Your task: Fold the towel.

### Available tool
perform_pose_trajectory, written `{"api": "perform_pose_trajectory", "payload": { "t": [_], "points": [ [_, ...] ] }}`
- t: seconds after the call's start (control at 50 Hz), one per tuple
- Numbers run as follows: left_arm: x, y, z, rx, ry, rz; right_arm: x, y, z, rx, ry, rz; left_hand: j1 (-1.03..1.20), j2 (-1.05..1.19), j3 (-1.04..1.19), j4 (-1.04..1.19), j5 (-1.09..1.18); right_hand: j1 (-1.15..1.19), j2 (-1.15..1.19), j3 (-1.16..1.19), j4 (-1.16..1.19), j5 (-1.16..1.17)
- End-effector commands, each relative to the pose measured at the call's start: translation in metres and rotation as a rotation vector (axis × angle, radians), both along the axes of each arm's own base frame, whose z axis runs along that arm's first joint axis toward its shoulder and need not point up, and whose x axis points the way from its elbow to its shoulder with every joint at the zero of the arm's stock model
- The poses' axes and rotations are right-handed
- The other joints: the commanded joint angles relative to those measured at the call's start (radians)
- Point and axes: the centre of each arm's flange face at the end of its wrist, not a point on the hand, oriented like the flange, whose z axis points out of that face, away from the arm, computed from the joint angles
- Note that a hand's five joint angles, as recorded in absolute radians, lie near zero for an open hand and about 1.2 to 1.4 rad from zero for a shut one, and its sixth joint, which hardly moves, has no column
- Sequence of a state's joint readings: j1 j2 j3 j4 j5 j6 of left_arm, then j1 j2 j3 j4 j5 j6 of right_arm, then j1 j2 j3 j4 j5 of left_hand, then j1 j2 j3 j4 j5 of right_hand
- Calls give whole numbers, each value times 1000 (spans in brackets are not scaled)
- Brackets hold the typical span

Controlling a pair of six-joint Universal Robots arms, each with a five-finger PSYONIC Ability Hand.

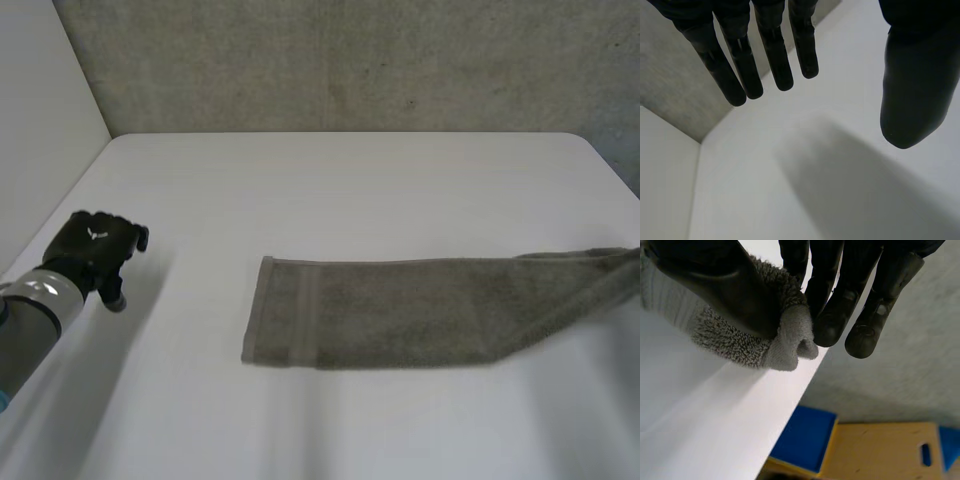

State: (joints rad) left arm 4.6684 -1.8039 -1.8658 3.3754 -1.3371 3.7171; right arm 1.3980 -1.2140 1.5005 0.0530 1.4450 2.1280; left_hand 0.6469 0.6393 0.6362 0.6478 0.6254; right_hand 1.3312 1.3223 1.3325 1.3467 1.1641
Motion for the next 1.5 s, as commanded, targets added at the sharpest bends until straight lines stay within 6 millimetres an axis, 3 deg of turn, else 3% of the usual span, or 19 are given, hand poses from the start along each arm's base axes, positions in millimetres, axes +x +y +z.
{"api": "perform_pose_trajectory", "payload": {
  "t": [0.02,0.08,0.12,0.14,0.18,0.24,0.44,0.48,0.5,0.52,0.54,0.56,0.68,0.72,0.9,1.04,1.18,1.44,1.5],
  "points": [
    [-14,-8,27,-91,37,-30,132,38,48,-163,-72,316,-113,-106,-103,-114,-266,65,74,64,50,58],
    [-20,-10,37,-111,84,-26,164,55,48,-169,-90,409,-113,-106,-103,-114,-266,65,74,64,50,58],
    [-23,-11,40,-117,104,-19,223,92,31,-145,-106,591,-113,-106,-103,-114,-266,65,74,64,50,58],
    [-25,-10,42,-119,121,-11,223,92,31,-145,-106,592,-113,-106,-103,-114,-266,65,74,64,50,58],
    [-27,-9,44,-121,131,-6,270,134,7,-125,-109,751,-113,-106,-103,-114,-266,65,74,64,50,58],
    [-32,-6,43,-117,138,-4,299,170,-16,-101,-115,868,-122,-114,-111,-123,-275,65,74,64,50,58],
    [-40,2,33,-85,134,-20,320,208,-64,21,-153,1004,-122,-115,-112,-123,-275,65,74,64,50,58],
    [-43,1,29,-74,133,-27,320,208,-66,38,-171,1006,-122,-115,-112,-123,-275,65,74,64,50,58],
    [-43,1,29,-74,133,-27,319,206,-67,55,-196,999,-122,-115,-112,-123,-275,-312,-303,-313,-327,-319],
    [-45,0,27,-70,132,-33,319,206,-67,55,-197,999,-125,-117,-114,-126,-278,-315,-307,-317,-331,-323],
    [-48,0,26,-69,134,-39,318,206,-68,79,-223,991,-122,-115,-112,-123,-275,-882,-873,-884,-898,-890],
    [-48,0,26,-69,134,-39,317,206,-65,88,-260,980,-122,-115,-112,-123,-275,-1157,-1148,-1158,-1172,-1164],
    [-68,5,36,-89,181,-91,302,196,-21,58,-436,913,-125,-117,-114,-126,-278,-1157,-1148,-1158,-1172,-1164],
    [-73,6,40,-97,205,-100,277,171,4,21,-537,823,-122,-115,-112,-123,-275,-1157,-1148,-1158,-1172,-1164],
    [-116,16,42,-74,324,-189,224,146,27,-20,-604,639,-113,-106,-103,-114,-266,-1157,-1148,-1158,-1172,-1164],
    [-147,34,20,-14,311,-256,174,142,5,62,-538,476,-110,-103,-100,-111,-263,-1157,-1148,-1158,-1172,-1164],
    [-163,49,-13,60,271,-274,155,154,-27,176,-503,414,-110,-103,-100,-111,-263,-1035,-1026,-1036,-1050,-1042],
    [-156,47,-4,36,274,-226,146,157,-70,178,-421,399,-113,-106,-103,-114,-266,-859,-850,-860,-874,-866],
    [-153,49,0,31,277,-225,146,156,-73,180,-414,396,-113,-106,-103,-114,-266,-609,-600,-610,-625,-617]
  ]
}}
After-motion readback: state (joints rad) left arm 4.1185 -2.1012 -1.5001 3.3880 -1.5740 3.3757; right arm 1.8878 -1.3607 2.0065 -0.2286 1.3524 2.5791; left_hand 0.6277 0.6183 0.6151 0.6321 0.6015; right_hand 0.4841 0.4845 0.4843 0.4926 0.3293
